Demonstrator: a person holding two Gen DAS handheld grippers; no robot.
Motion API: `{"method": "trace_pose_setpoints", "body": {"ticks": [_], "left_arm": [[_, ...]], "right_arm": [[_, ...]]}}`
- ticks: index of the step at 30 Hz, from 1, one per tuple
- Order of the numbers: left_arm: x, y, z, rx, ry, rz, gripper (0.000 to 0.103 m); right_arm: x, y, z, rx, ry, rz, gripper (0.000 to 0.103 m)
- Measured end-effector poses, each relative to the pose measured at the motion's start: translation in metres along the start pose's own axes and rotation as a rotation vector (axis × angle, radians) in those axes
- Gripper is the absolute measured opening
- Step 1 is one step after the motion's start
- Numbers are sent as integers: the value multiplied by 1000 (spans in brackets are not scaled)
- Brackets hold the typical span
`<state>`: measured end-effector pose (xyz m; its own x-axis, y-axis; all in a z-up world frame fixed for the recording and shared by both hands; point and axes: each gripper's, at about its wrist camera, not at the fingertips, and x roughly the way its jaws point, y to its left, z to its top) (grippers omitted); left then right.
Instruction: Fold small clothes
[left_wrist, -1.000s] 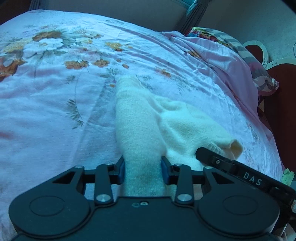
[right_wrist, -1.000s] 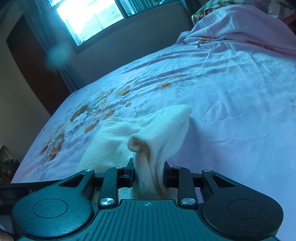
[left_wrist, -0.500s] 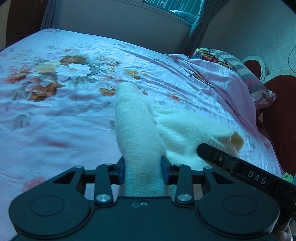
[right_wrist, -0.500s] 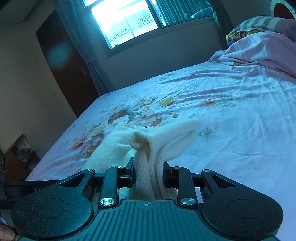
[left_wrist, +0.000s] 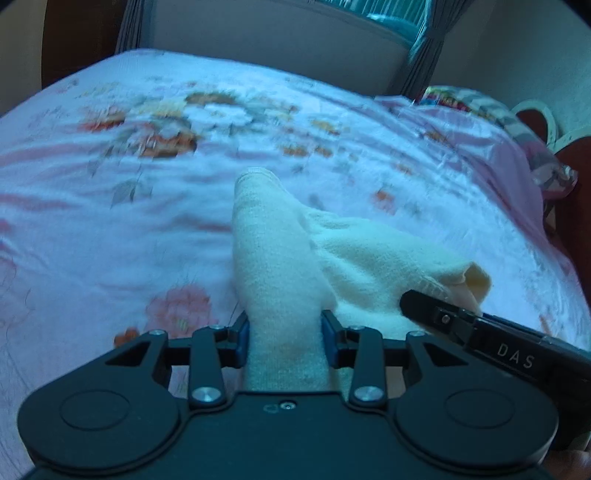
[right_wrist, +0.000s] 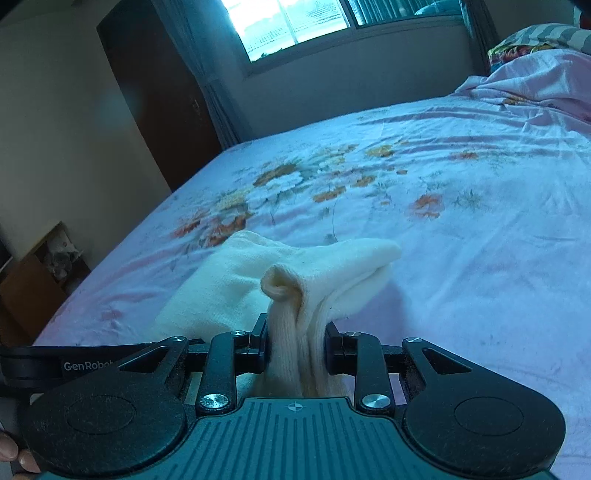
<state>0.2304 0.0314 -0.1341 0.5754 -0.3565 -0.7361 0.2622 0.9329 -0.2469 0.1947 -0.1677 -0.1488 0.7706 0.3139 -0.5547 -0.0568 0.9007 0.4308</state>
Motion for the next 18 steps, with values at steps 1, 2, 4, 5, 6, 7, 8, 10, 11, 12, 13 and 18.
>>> {"method": "trace_pose_setpoints", "body": {"ticks": [1,2,4,5,6,7,8,10,11,12,13,18], "left_arm": [[5,3,-6,2,21,13,38],[9,7,-14,0,37,27,42],[10,15,-21,-13,32,22,48],[8,18,-21,-28,37,19,50],[6,19,-21,-37,41,14,50],[2,19,-19,-37,34,20,50],[-4,18,-18,-31,11,40,49],[-17,15,-13,-22,-57,75,47],[-21,13,-7,-21,-86,85,47],[-23,12,-2,-22,-101,83,47],[-22,11,3,-25,-101,71,47],[12,-3,6,-1,-29,66,47]], "right_arm": [[3,-4,-9,12,26,-9,27],[5,-9,-17,33,52,-16,27],[4,-21,-30,68,76,-35,27],[4,-26,-33,82,88,-34,30],[3,-32,-34,101,100,-33,37],[1,-37,-33,123,101,-36,39],[-2,-41,-30,135,94,-40,39],[-12,-42,-19,142,53,-58,39],[-15,-41,-12,135,26,-76,39],[-18,-37,-5,114,-6,-99,39],[-19,-32,3,85,-37,-113,39],[3,-1,21,-7,-23,-30,39]]}}
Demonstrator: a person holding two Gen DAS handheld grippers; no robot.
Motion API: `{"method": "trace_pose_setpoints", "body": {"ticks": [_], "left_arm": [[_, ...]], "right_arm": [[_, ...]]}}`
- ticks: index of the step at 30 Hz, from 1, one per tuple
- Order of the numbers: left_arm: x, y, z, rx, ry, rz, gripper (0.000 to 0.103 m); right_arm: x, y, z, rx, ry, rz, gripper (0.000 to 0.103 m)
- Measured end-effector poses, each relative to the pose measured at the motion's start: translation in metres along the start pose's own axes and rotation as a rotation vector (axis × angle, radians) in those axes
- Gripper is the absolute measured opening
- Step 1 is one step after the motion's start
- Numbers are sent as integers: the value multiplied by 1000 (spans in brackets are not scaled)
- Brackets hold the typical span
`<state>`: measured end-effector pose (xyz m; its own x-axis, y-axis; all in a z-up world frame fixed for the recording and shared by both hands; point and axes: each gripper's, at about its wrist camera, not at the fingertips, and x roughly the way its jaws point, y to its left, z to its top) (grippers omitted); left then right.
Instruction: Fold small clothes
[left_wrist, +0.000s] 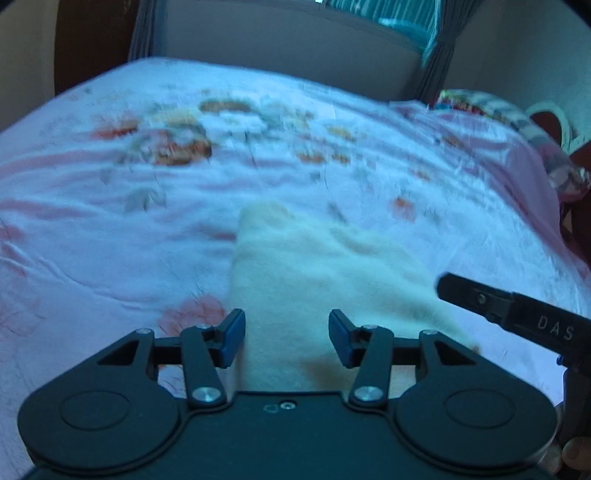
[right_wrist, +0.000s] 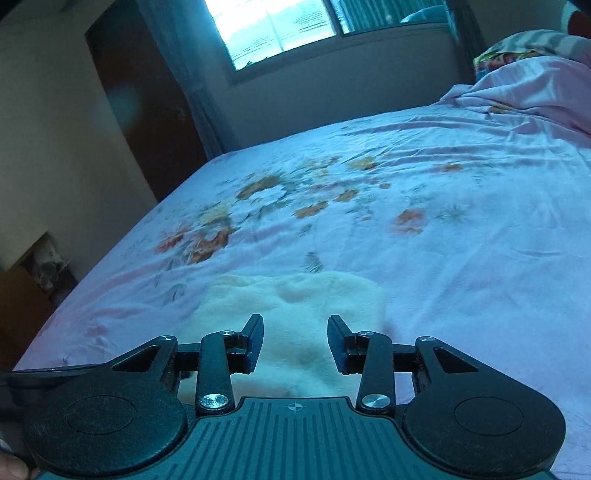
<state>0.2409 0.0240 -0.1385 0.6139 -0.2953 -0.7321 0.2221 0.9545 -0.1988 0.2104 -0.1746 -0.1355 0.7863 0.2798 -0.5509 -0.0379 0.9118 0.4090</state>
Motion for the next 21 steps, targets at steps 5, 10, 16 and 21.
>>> {"method": "trace_pose_setpoints", "body": {"ticks": [5,10,16,21], "left_arm": [[21,-5,-8,31,18,71,56],[10,-8,-6,22,34,90,56],[-14,-20,-31,96,40,114,62],[-22,-28,-58,108,60,143,67]], "right_arm": [[51,-11,-32,-93,163,-92,38],[35,-9,-19,-70,148,-120,39],[-15,15,-43,-122,102,-51,39],[-11,12,-79,-145,205,-88,39]]}}
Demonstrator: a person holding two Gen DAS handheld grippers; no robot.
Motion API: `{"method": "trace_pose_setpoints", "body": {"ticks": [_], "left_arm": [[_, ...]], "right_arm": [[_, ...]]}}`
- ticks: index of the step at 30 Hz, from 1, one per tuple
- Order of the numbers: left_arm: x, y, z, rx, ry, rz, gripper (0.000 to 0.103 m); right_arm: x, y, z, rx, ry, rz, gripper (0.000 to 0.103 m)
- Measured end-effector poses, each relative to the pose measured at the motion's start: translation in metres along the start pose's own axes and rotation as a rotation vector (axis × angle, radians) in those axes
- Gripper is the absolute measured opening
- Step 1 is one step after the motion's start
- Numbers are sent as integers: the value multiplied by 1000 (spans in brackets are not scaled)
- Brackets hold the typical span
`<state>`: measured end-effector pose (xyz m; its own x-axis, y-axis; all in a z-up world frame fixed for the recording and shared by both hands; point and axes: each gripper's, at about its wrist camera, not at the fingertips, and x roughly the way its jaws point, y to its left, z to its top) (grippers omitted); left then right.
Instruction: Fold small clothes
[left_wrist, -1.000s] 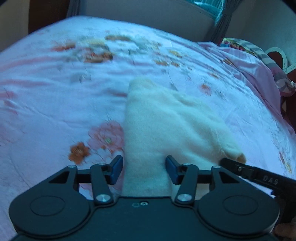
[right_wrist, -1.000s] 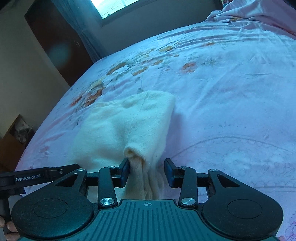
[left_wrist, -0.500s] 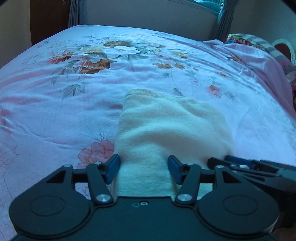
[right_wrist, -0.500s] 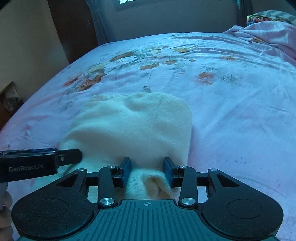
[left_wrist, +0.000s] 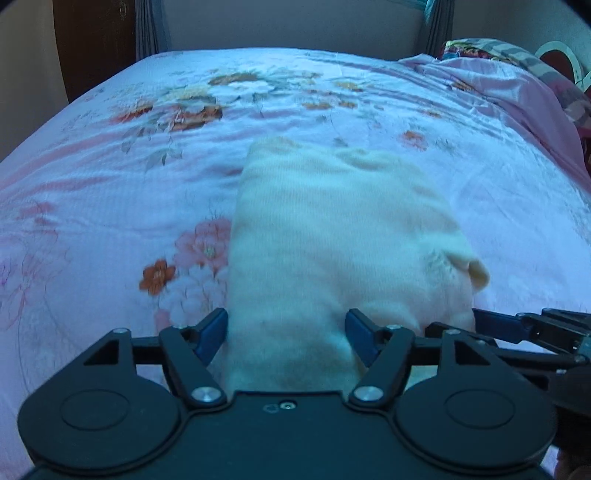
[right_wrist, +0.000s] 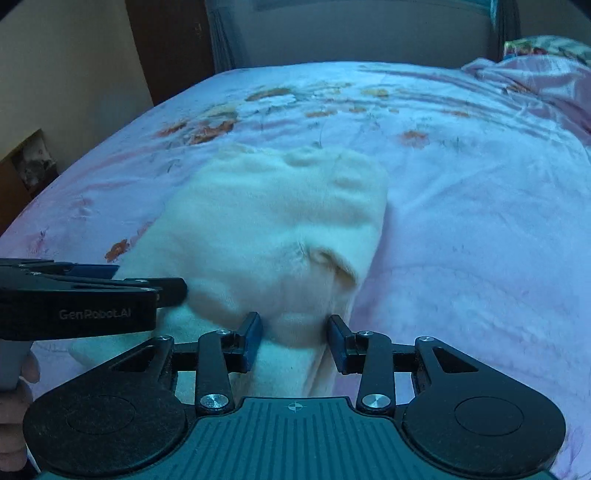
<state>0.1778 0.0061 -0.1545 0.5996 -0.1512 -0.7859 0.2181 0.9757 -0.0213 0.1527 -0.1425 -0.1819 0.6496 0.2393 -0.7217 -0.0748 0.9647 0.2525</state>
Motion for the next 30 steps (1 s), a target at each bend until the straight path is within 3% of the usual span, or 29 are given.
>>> {"method": "trace_pose_setpoints", "body": {"ticks": [6,10,13,16,19,25,27,30], "left_arm": [[-17,-3,-13,-19,14,12,69],[-24,-11,-23,5,15,46,70],[-34,-13,-27,9,15,59,70],[-49,-15,-30,-1,6,48,70],[-67,-19,-33,5,-19,44,71],[-107,-28,-41,31,-77,29,78],[-119,-30,-43,32,-94,25,82],[-134,-32,-50,20,-101,29,85]], "right_arm": [[-36,-7,-12,83,-54,25,39],[-36,-8,-31,99,21,-8,46],[-52,-14,-37,161,-4,24,48],[-75,-17,-34,179,-52,40,57],[-98,-15,-32,184,-104,51,75],[-132,-6,-42,148,-125,52,84],[-143,-4,-47,128,-135,45,94],[-159,-3,-57,119,-144,58,100]]}}
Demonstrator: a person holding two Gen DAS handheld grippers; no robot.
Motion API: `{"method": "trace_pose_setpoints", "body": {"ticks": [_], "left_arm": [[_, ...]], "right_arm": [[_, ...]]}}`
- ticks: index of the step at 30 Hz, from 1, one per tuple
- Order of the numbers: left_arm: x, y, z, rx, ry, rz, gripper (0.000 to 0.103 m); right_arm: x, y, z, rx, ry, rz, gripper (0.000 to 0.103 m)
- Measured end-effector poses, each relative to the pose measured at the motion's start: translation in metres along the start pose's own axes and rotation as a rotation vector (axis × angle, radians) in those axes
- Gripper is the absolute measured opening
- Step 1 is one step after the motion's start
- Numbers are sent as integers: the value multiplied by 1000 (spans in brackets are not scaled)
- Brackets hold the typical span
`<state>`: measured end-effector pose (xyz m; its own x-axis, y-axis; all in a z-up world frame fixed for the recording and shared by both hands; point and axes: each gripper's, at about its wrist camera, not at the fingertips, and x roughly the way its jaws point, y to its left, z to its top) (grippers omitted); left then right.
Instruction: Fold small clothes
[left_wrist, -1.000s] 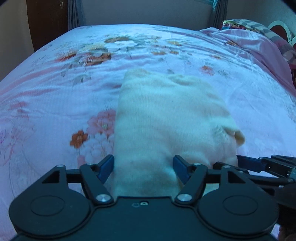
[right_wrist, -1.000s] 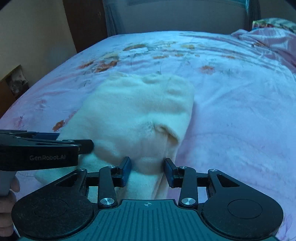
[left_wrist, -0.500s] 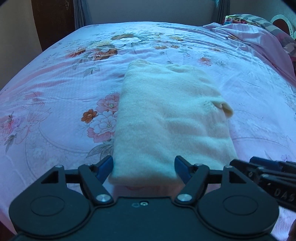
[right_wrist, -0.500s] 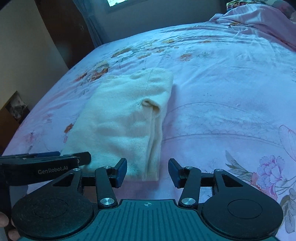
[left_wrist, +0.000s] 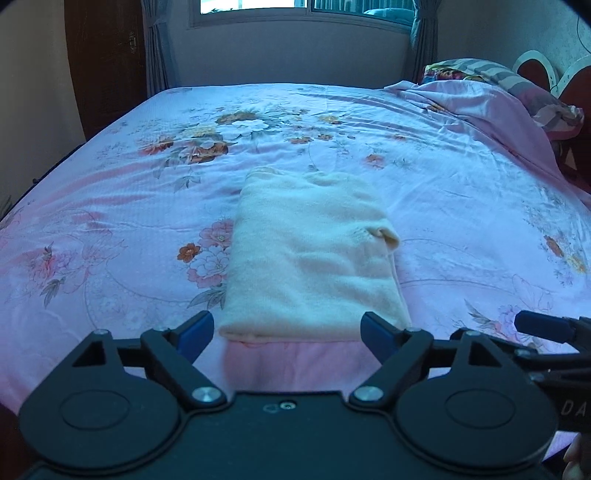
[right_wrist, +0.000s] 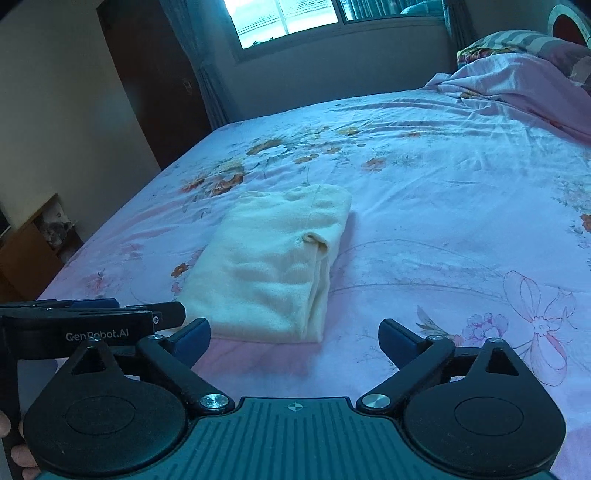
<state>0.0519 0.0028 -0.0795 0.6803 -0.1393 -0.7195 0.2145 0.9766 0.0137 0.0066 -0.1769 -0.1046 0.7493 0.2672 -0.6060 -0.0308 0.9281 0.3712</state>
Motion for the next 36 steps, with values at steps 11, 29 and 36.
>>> {"method": "trace_pose_setpoints", "body": {"ticks": [11,29,36], "left_arm": [[-51,3,-31,-90,-19,16,98],[-128,-19,-22,-68,-183,41,101],[-120,-26,-21,-35,-166,48,101]], "right_arm": [[-60,18,-30,-95,-18,-50,103],[-147,33,-16,-179,-269,-58,103],[-142,20,-13,-146,-256,-72,103]]}}
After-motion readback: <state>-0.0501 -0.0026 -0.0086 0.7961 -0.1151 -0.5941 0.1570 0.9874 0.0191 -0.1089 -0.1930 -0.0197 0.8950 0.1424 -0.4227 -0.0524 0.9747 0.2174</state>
